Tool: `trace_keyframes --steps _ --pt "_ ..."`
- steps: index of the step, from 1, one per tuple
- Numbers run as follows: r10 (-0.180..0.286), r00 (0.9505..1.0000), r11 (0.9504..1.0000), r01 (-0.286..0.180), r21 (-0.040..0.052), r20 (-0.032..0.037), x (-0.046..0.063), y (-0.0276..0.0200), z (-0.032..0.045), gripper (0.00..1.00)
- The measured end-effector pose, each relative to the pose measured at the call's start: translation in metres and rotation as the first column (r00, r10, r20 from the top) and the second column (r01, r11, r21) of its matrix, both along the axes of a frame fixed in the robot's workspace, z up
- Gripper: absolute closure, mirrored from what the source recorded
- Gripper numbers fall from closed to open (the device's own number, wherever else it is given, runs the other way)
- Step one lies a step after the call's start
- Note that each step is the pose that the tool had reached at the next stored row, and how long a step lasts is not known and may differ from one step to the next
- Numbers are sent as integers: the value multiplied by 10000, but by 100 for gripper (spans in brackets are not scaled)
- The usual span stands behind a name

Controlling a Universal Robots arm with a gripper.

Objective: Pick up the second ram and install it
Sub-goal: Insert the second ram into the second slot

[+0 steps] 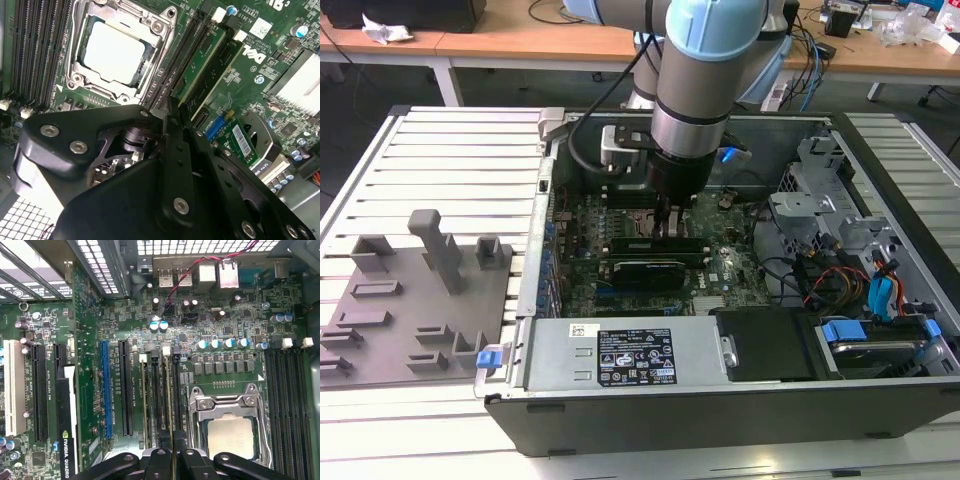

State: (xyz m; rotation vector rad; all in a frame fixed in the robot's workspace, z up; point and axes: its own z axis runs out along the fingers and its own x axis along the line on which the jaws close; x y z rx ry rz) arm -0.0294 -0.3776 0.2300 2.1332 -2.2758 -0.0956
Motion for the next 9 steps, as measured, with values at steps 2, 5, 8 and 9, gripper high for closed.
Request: trace_keyframes --steps 2,5,8,9 --pt "2 10000 10000 -2 1 1 -4 1 -16 87" --pt "0 10000 10000 0 0 -2 -1 0 -30 87" --pt "1 10000 10000 -1 -3 0 3 1 -33 87" --pt "1 10000 10000 -1 -6 1 3 1 -35 87"
